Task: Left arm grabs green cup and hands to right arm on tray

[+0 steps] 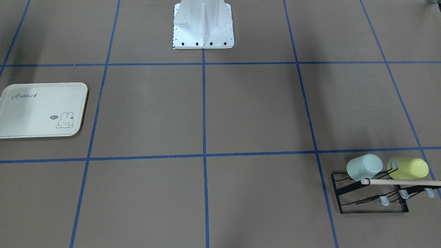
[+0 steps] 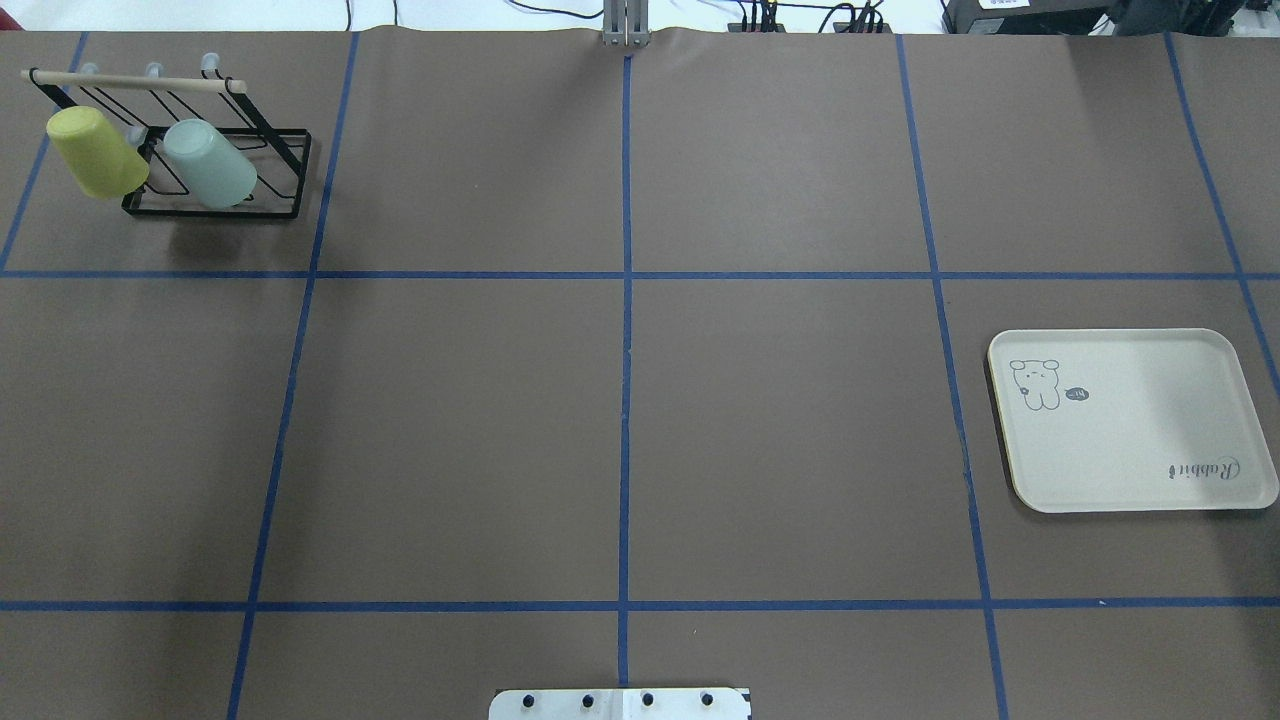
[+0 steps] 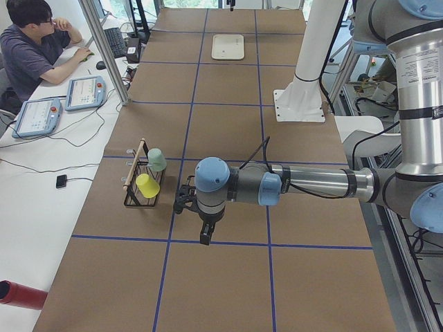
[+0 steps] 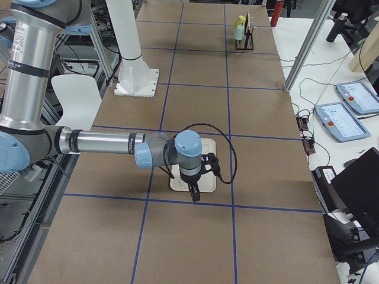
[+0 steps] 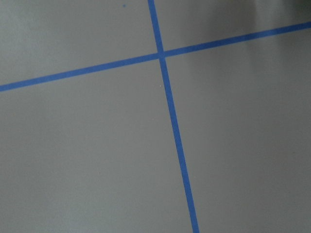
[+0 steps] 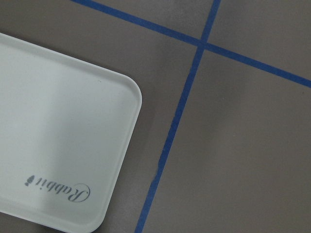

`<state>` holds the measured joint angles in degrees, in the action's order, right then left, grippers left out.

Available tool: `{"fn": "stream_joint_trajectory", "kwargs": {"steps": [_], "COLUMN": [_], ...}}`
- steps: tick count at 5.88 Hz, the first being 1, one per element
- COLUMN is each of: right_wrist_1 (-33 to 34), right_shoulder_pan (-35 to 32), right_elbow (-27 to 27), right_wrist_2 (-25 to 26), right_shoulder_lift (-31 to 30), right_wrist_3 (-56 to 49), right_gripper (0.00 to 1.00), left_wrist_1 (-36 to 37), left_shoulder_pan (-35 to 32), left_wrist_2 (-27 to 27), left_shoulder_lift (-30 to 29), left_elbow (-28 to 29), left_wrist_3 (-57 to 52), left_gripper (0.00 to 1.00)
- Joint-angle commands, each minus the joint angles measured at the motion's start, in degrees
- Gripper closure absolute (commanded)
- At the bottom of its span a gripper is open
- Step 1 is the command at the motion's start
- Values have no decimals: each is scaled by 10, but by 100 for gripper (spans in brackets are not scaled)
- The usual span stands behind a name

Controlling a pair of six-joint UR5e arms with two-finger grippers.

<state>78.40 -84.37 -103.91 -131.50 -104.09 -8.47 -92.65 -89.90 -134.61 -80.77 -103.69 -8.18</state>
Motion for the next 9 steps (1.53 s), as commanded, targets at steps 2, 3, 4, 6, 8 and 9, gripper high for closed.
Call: {"fn": "stream_joint_trajectory", "kwargs": {"steps": [2,3,4,6,8,9], "right_wrist_1": [-55,-79,-101,-144,-148,-149], "right_shoulder_pan": [0,0,2,3,3,4], "right_elbow": [-16,-16,-13,-8,-5,-4], "right_wrist_2": [-2,-6,-7,-7,-7,-7], "right_shoulder_lift": [45,55,74,74,71,71], "right_wrist_3": [7,19,15,17,17,15], "right_gripper": [0,0,0,0,0,0], "left_wrist_1": [-53,-73,-73,-125,-195,-195], "left_shoulder_pan": [0,0,1,7,66,106], "left_wrist_2": [-1,-3,-17,-45,-41,-37], "left_shoulder_lift": [-76,-87,-102,-134,-184,-205], "left_elbow": [-13,-10,-8,14,59,88], "left_wrist_3": [0,-1,6,31,148,181], "left_gripper": [0,0,0,0,0,0]}}
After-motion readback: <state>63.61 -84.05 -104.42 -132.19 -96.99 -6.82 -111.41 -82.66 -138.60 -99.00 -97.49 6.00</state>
